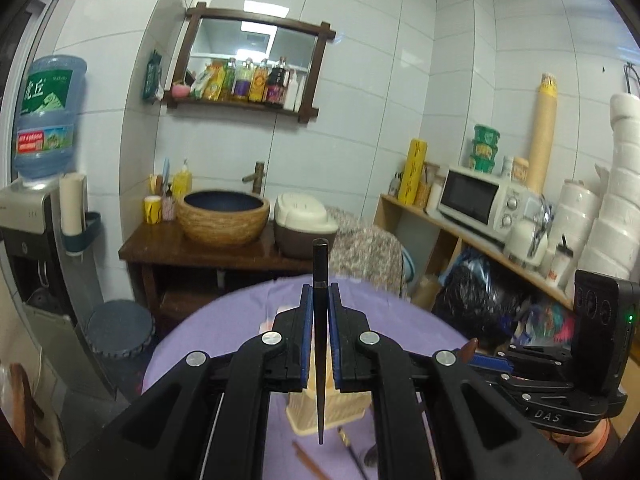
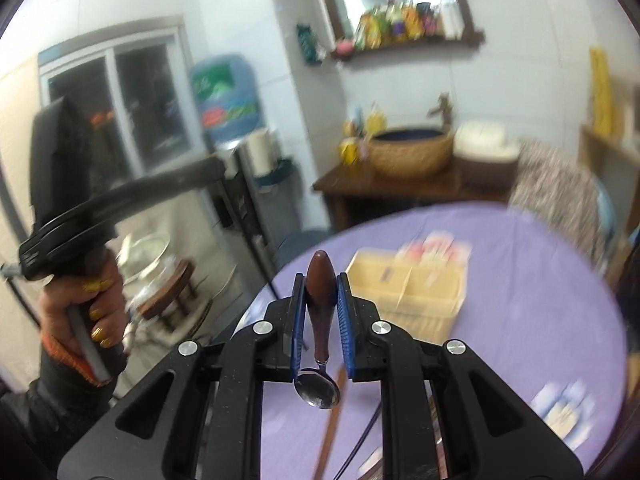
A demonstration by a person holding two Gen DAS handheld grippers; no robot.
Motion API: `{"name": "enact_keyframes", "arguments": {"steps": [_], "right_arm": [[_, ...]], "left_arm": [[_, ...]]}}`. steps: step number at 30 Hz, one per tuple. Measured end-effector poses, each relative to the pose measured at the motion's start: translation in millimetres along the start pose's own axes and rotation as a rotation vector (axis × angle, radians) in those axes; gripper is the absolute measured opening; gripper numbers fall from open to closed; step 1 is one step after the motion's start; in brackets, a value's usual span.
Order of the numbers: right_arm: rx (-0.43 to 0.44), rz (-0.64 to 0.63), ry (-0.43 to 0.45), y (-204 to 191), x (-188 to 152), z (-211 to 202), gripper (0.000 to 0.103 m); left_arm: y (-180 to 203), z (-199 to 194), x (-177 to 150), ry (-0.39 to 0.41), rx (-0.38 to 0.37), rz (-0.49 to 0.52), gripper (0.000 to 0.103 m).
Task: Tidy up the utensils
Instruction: 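Drop the black chopstick and spoon into the holder with both tools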
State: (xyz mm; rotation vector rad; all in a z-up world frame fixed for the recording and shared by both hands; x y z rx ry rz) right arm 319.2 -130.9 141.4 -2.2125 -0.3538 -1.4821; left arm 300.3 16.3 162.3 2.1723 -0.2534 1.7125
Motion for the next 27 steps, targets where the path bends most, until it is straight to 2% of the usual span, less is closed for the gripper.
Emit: {"name": "enact_keyframes", "arguments": {"steps": [1, 4, 8, 14, 21, 25, 27], "right_arm": [[-0.017, -0.005, 0.015, 5, 13, 3, 0.016], [-0.091, -0.014, 0.065, 23, 47, 12, 0.016], [-0.180, -0.022, 0.074, 51, 55, 30, 0.016], [-0.205, 0.001, 0.008, 73, 13, 67, 0.016], [-0.225, -0.013, -0.068, 79, -41, 98, 0.016], [-0.236, -0.002, -0.102, 86, -59, 111, 0.016], [-0.241, 0.000, -0.104, 88, -65, 113, 0.016]], "left_arm": [[4, 8, 14, 0.025, 0.006, 0.005, 0.008], [11, 27, 32, 0.049, 0.011, -0.004, 0.009], [15, 51, 32, 0.064, 0.052, 0.022, 0.009], [9, 84, -21, -0.027, 0.078, 0.021, 0.009], [-8, 100, -77, -0.126, 0.103, 0.014, 0.009], [-17, 110, -92, -0.167, 0.117, 0.005, 0.009], [-19, 111, -96, -0.157, 0.127, 0.012, 0.009]]}}
Point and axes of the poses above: each gripper's, at about its wrist camera, not at the fingertips, and z roughly the way its jaws point, y to its right, x to its top, the point moved 6 cm from there along z, roughly the way its jaws point, and after that the axes turned 6 degrees about y, right-handed, at the moved point
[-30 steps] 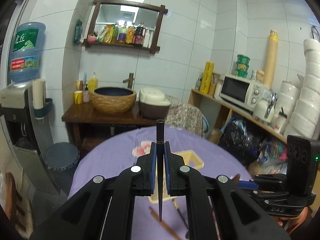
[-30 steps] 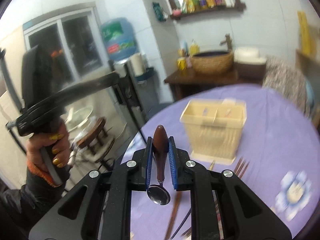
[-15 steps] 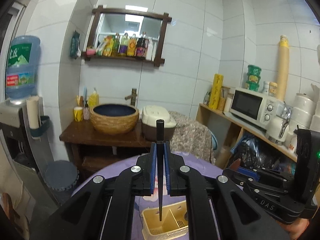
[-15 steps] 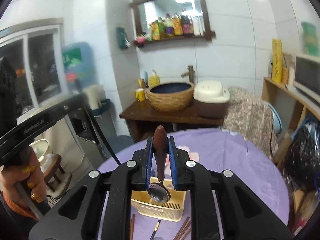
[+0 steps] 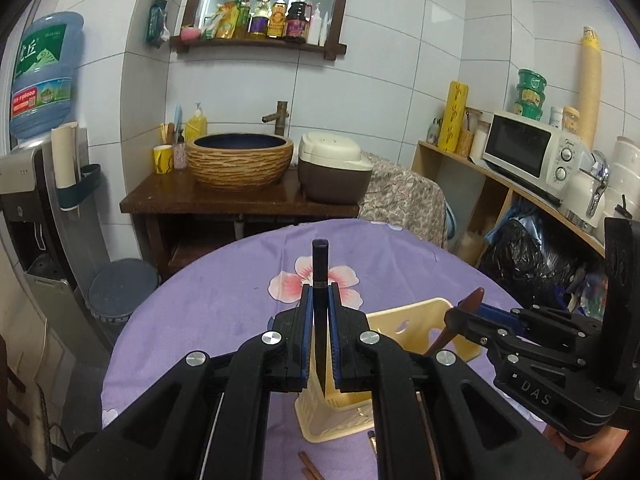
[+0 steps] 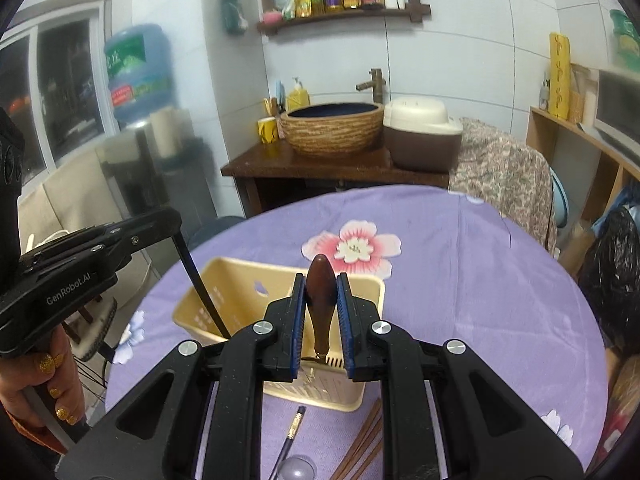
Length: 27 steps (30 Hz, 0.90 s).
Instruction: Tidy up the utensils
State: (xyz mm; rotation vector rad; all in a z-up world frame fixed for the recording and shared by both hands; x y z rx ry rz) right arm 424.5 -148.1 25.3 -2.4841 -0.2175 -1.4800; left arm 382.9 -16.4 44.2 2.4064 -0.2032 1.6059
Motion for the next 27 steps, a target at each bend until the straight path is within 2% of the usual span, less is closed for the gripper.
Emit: {"name": "enact_keyframes", "arguments": {"steps": [7, 8, 9, 10, 11, 12, 14, 15, 16, 17, 19, 21, 27], "right_arm": [[-0.029, 0.008, 0.021, 6, 0, 1, 0.018], [-0.035, 0.006, 0.030, 7, 0, -1, 0.021], [-0.034, 0.005, 0.039, 7, 0, -4, 0.034], [-0.034, 0.004, 0.051, 6, 0, -8, 0.049], [-0.042, 0.003, 0.067, 6, 1, -13, 0.056], [-0.047, 0.001, 0.079, 6, 1, -18, 0.060], [-0.047, -0.003, 0.096, 5, 1, -29, 0.062], [-0.048, 0.003, 0.102, 5, -1, -36, 0.069], [-0.057, 0.011, 0.112, 6, -4, -44, 0.076], [-0.062, 0.017, 0.119, 7, -6, -50, 0.077], [-0.065, 0.024, 0.121, 9, -15, -66, 0.083], [-0.083, 0.027, 0.112, 12, -26, -79, 0.083], [-0.137, 0.051, 0.055, 32, -79, -108, 0.083]], "left_arm": [[6, -2, 1, -0.001, -0.008, 0.014, 0.009], [8, -3, 1, -0.001, -0.008, 0.022, 0.010], [9, -4, 1, -0.001, -0.012, 0.026, 0.013], [9, -5, 0, -0.001, -0.016, 0.026, 0.025], [9, -8, 0, 0.003, -0.017, 0.023, 0.043], [8, -12, -1, 0.011, -0.015, 0.017, 0.050], [7, -25, -1, 0.042, -0.016, 0.004, 0.062], [6, -31, -3, 0.049, -0.018, -0.001, 0.065], [5, -38, -7, 0.051, -0.019, -0.004, 0.073], [4, -45, -12, 0.054, -0.016, -0.007, 0.079], [1, -59, -25, 0.052, -0.015, -0.016, 0.084], [-2, -67, -39, 0.033, -0.019, -0.026, 0.088], [-15, -85, -99, -0.057, 0.005, -0.048, 0.088]]}}
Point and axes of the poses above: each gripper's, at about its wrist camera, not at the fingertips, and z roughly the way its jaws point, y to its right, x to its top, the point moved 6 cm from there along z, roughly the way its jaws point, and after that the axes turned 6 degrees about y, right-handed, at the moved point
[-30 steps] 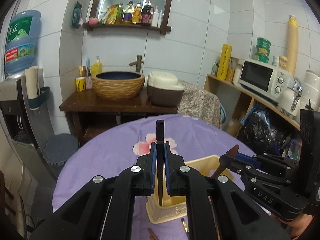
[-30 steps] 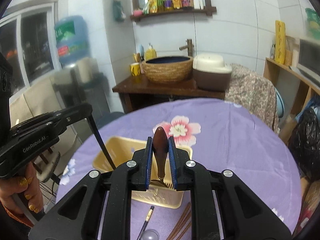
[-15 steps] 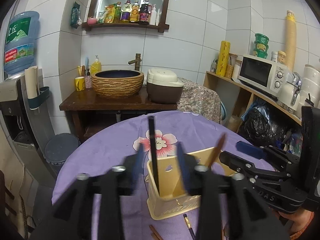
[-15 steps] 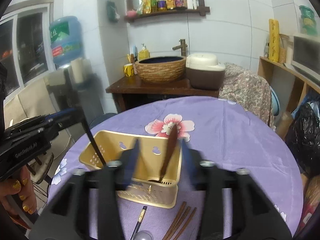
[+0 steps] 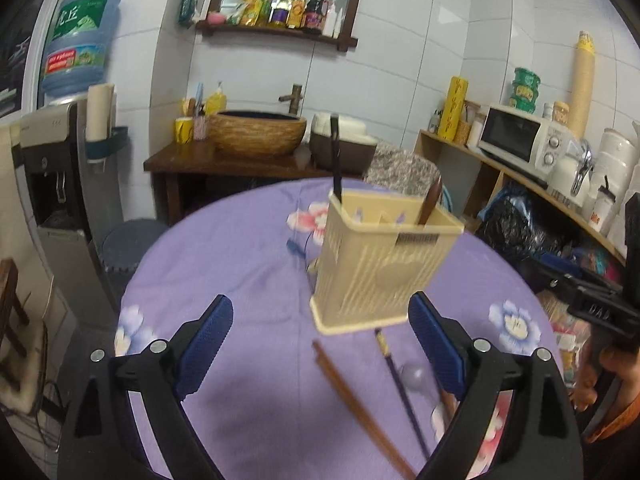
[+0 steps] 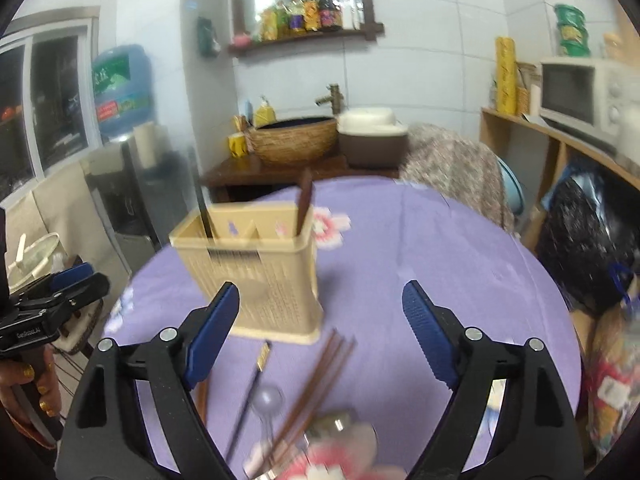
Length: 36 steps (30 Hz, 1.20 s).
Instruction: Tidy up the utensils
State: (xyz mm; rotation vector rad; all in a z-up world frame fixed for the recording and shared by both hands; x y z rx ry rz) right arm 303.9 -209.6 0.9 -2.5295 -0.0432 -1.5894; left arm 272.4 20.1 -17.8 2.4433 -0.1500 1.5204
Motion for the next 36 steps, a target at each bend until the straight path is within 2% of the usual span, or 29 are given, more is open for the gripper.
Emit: {"name": "enact_keyframes", "arguments": {"steps": [4, 8, 11, 13, 15, 18, 20, 25, 30, 33, 36], "right_arm": [[-0.058, 0.004, -0.074, 17, -38, -2, 0.083], [-0.072, 0.061, -0.165, 25, -80, -1, 0.083], [-0.019, 0.090, -0.230, 15, -107, 4, 0.069], [0.024, 0.125, -0.268, 7, -124, 8, 0.055], [0.061, 0.158, -0.297, 0, -133, 13, 0.049], [0.100, 0.195, -0.322, -10, -141, 20, 0.037], [0.107, 0.213, -0.337, -14, -141, 26, 0.033], [0.125, 0.289, -0.367, -16, -149, 36, 0.014], [0.142, 0.337, -0.356, -13, -145, 35, 0.005], [0.138, 0.316, -0.335, -6, -135, 23, 0.004], [0.087, 0.249, -0.314, 8, -125, 13, 0.003]], "left_arm": [[-3, 2, -31, -0.062, 0.032, 0.025, 0.088], [-4, 2, -55, -0.107, 0.024, -0.011, 0.088], [-4, 2, -67, -0.127, 0.022, -0.032, 0.088], [-2, 0, -73, -0.136, 0.013, -0.039, 0.088], [0, -1, -78, -0.142, 0.008, -0.035, 0.088], [3, -3, -83, -0.147, 0.009, -0.021, 0.088], [4, -3, -85, -0.151, 0.007, -0.023, 0.088], [5, -3, -91, -0.162, 0.002, -0.035, 0.088], [11, -2, -97, -0.174, -0.006, -0.033, 0.088], [13, -2, -98, -0.176, -0.009, -0.027, 0.088], [14, -1, -99, -0.182, -0.016, -0.031, 0.088]]}}
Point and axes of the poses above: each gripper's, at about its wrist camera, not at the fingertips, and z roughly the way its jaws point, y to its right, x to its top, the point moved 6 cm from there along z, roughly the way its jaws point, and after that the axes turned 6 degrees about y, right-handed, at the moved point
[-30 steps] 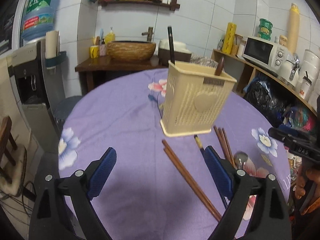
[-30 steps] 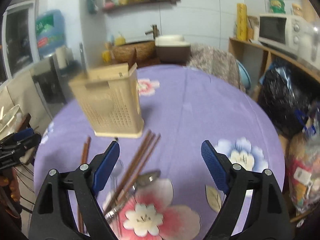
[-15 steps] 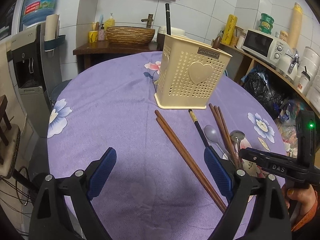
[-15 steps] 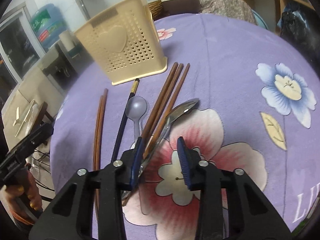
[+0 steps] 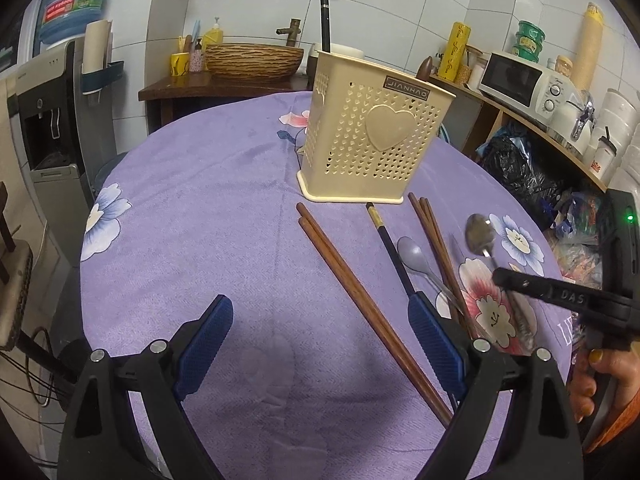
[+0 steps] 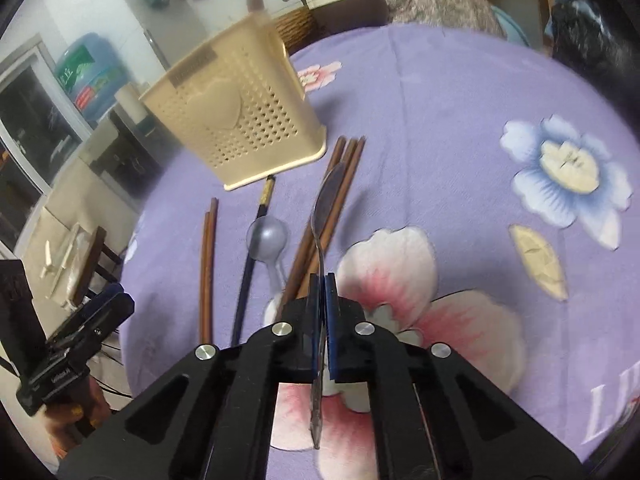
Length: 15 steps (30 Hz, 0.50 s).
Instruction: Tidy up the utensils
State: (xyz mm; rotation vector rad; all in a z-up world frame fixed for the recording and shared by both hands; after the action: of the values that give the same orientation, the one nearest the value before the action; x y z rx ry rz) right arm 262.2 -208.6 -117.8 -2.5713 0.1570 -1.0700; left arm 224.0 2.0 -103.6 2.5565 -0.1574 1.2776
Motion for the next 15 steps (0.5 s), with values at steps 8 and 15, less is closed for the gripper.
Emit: {"name": "enact_keyframes", "arguments": {"steps": [8, 15], "right_arm": [[-0.362, -0.286, 0.026, 38, -7, -7, 0.003], [-0.384, -0.323, 0.005, 43, -13, 8, 0.005]], "left_arm": [[0, 5, -5, -0.027, 0.001, -0.001, 0.088], [7, 11, -10, -0.059, 0.014, 0.037, 0.088]]}}
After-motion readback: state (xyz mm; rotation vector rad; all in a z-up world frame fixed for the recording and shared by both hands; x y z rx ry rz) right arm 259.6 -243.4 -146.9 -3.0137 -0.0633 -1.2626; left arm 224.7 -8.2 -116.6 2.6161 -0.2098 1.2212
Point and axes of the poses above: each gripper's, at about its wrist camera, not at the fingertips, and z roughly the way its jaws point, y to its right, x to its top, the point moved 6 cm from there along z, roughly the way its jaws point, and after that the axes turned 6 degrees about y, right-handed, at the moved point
